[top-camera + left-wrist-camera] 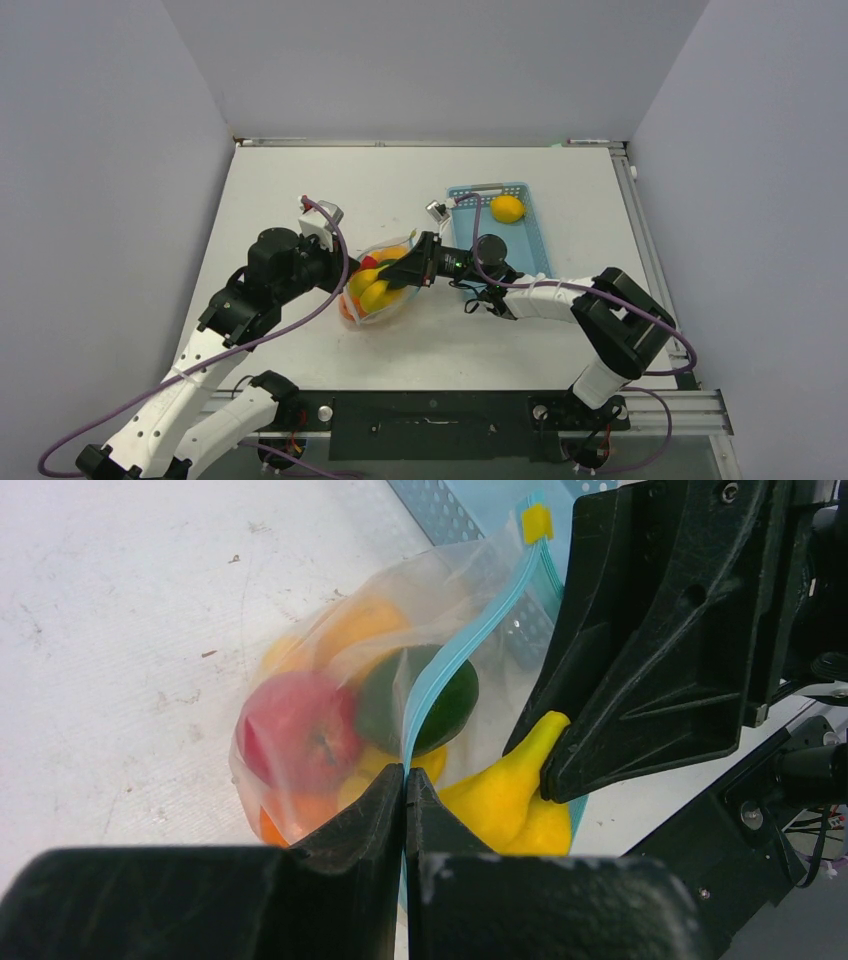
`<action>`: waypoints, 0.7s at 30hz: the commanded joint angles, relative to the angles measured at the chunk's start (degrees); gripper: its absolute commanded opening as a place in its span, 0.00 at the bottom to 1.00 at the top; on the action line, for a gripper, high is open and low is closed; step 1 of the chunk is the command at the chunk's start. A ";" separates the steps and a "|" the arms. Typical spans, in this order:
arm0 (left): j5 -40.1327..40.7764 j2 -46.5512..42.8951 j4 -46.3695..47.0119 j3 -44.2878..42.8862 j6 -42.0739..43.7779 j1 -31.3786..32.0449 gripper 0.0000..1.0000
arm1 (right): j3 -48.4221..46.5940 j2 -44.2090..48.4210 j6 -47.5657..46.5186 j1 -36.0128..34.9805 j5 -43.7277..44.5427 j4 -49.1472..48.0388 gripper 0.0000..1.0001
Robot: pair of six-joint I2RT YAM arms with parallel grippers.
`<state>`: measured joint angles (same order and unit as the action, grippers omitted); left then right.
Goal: Place the food in the zip-top bag and seal the zipper
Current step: Place the fake fruit in the zipper food storage bag.
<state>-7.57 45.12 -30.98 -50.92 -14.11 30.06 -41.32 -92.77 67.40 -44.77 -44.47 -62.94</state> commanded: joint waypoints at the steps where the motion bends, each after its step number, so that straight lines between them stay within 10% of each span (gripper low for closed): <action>1: -0.34 -0.16 2.87 -0.56 0.75 0.35 0.00 | -0.40 -1.02 -2.29 -0.49 1.74 -2.48 0.24; 10: -0.25 -0.17 2.82 -0.57 0.75 0.43 0.00 | -1.57 4.89 -8.93 0.46 4.17 10.17 0.48; 21: 0.01 0.35 2.84 -0.67 0.66 0.38 0.00 | -10.18 17.77 -30.11 -1.74 17.36 43.98 0.49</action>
<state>-7.57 45.28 -30.94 -50.92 -14.11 30.30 -45.63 -79.83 47.97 -44.93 -33.91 -31.97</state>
